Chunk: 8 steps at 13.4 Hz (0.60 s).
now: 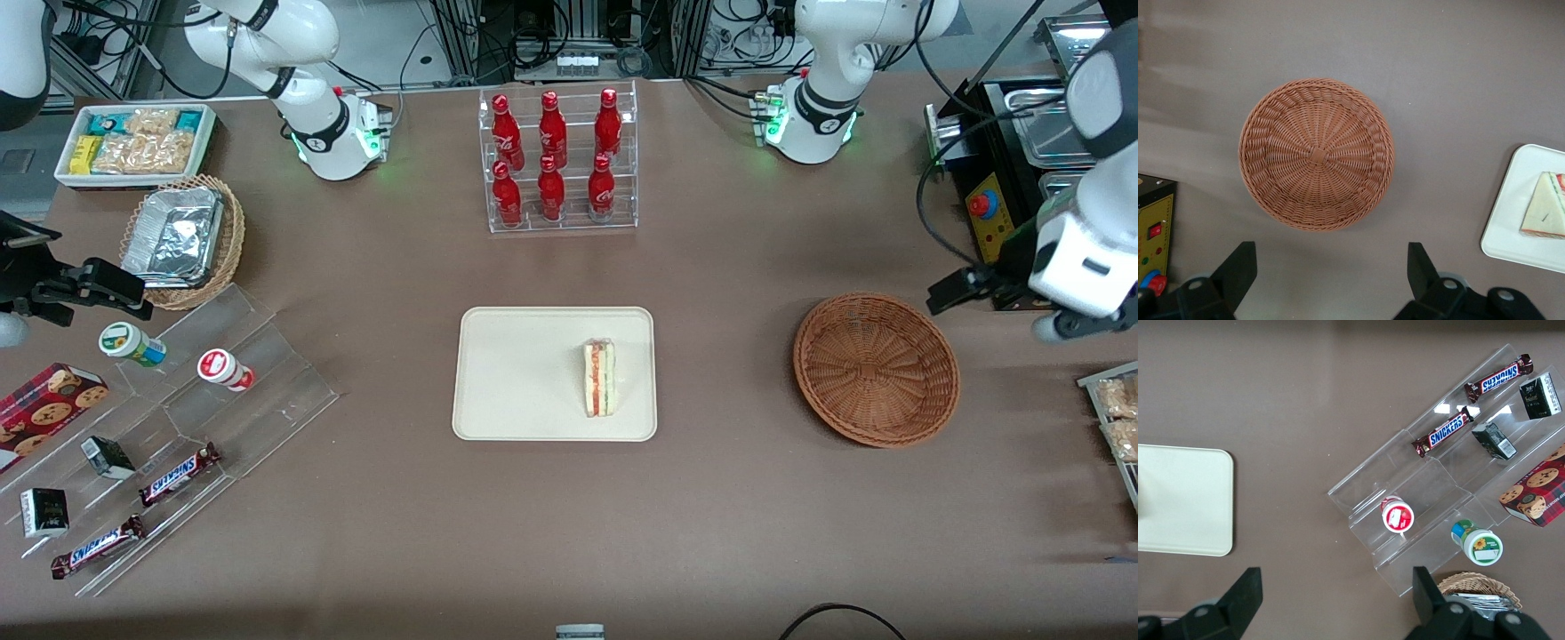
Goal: Place sandwich from basket to tray
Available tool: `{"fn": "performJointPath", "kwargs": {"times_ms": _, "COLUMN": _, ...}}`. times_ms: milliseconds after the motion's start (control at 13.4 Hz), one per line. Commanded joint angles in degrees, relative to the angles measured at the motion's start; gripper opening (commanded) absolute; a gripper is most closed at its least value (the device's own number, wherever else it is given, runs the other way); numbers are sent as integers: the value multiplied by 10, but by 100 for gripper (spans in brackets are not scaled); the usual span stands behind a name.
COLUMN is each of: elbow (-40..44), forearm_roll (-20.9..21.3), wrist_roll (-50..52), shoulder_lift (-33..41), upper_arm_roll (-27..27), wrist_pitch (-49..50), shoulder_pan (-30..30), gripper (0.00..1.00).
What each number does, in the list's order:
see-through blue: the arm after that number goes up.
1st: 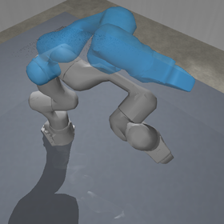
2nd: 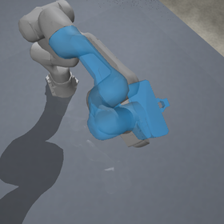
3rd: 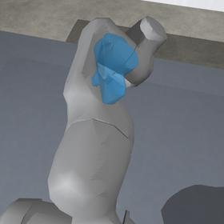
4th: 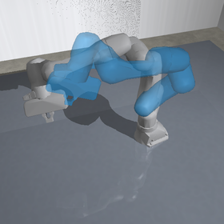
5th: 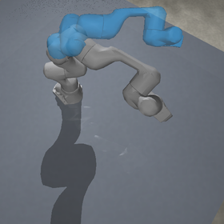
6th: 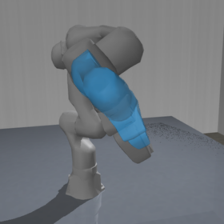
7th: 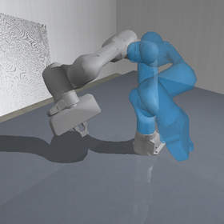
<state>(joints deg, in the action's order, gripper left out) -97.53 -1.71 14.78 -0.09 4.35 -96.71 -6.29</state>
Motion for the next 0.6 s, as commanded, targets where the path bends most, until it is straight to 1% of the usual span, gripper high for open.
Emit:
{"fn": "performJointPath", "kwargs": {"times_ms": 0, "elbow": -18, "forearm_roll": 4, "wrist_roll": -14, "shoulder_lift": 38, "upper_arm_roll": -12, "wrist_pitch": 17, "shoulder_pan": 8, "gripper": 100}}
{"fn": "performJointPath", "kwargs": {"times_ms": 149, "elbow": -13, "forearm_roll": 8, "wrist_roll": -39, "shoulder_lift": 50, "upper_arm_roll": -13, "wrist_pitch": 39, "shoulder_pan": 8, "gripper": 100}}
{"fn": "performJointPath", "kwargs": {"times_ms": 223, "elbow": -15, "forearm_roll": 39, "wrist_roll": -55, "shoulder_lift": 58, "upper_arm_roll": -15, "wrist_pitch": 46, "shoulder_pan": 6, "gripper": 100}}
{"fn": "performJointPath", "kwargs": {"times_ms": 298, "elbow": -16, "forearm_roll": 53, "wrist_roll": -63, "shoulder_lift": 60, "upper_arm_roll": -21, "wrist_pitch": 45, "shoulder_pan": 8, "gripper": 100}}
{"fn": "performJointPath", "kwargs": {"times_ms": 521, "elbow": -13, "forearm_roll": 48, "wrist_roll": -64, "shoulder_lift": 56, "upper_arm_roll": -21, "wrist_pitch": 46, "shoulder_pan": 8, "gripper": 100}}
